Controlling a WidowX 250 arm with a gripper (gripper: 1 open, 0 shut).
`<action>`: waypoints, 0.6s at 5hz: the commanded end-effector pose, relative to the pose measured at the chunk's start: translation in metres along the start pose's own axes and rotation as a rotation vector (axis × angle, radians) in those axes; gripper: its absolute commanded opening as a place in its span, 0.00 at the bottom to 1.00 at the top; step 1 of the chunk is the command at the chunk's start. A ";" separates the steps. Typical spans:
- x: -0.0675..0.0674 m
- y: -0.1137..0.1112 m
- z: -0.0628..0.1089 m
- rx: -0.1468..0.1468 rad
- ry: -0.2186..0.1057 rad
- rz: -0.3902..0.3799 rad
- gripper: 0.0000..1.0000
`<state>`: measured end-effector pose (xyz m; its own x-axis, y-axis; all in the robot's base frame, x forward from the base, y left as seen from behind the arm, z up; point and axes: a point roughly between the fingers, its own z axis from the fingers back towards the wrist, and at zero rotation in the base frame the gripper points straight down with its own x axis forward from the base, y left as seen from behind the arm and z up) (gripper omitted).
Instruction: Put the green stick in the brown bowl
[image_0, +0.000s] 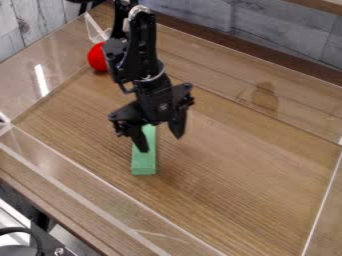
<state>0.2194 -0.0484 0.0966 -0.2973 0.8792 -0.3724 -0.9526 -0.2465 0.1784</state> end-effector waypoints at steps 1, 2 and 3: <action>0.003 -0.007 0.005 -0.002 -0.010 -0.081 0.00; 0.006 -0.007 0.004 0.040 -0.023 -0.161 0.00; 0.002 -0.002 -0.001 0.039 -0.020 -0.139 0.00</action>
<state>0.2179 -0.0461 0.0868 -0.1676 0.9112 -0.3764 -0.9759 -0.0992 0.1943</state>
